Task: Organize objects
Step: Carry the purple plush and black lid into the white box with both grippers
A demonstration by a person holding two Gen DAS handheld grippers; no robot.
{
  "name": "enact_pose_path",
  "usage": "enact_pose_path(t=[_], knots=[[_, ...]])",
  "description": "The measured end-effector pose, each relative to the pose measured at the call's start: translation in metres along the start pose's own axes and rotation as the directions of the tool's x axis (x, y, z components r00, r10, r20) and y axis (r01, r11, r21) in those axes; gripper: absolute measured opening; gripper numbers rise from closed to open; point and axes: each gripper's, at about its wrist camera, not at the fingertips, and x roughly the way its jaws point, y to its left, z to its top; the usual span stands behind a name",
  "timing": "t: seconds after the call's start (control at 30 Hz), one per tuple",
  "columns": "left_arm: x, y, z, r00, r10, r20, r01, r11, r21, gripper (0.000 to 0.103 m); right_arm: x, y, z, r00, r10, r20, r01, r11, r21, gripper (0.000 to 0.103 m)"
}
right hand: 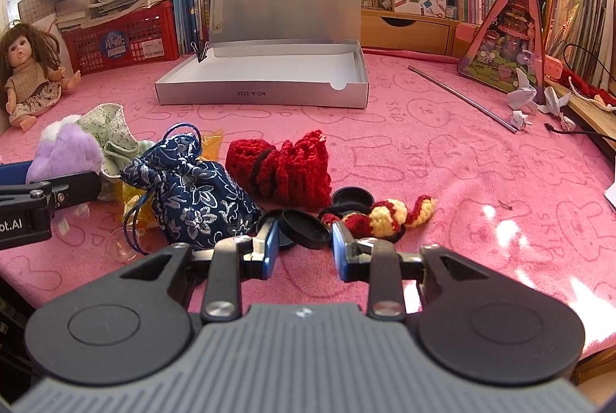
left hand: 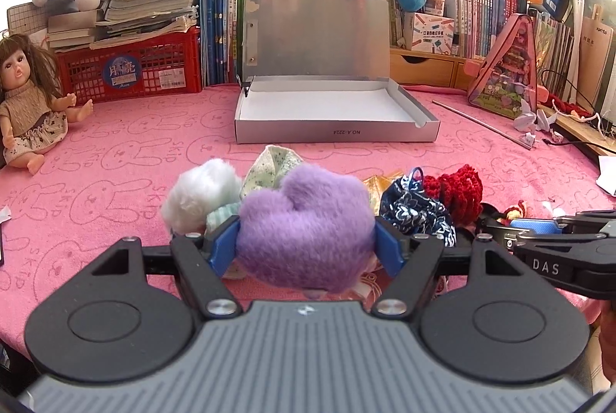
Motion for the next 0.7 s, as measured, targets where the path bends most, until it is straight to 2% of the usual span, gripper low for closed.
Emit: enact_pose_path(t=[0.23,0.5,0.7], knots=[[0.008,0.008,0.022,1.0,-0.024,0.011,0.025,0.999,-0.038,0.076,-0.006,-0.007,0.014,0.999,0.02,0.034,-0.021,1.0,0.019,0.034],[0.024,0.018,0.059,0.998,-0.058,0.031,0.059,0.998,-0.038,0.076,-0.003,-0.021,0.041,0.997,0.039,0.064,-0.042,0.998,0.042,0.034],[0.045,0.026,0.085,0.996,-0.091,0.009,0.092,0.993,-0.072,0.076,0.007,-0.033,0.067,0.996,0.061,0.062,-0.065,0.996,0.064,0.034]])
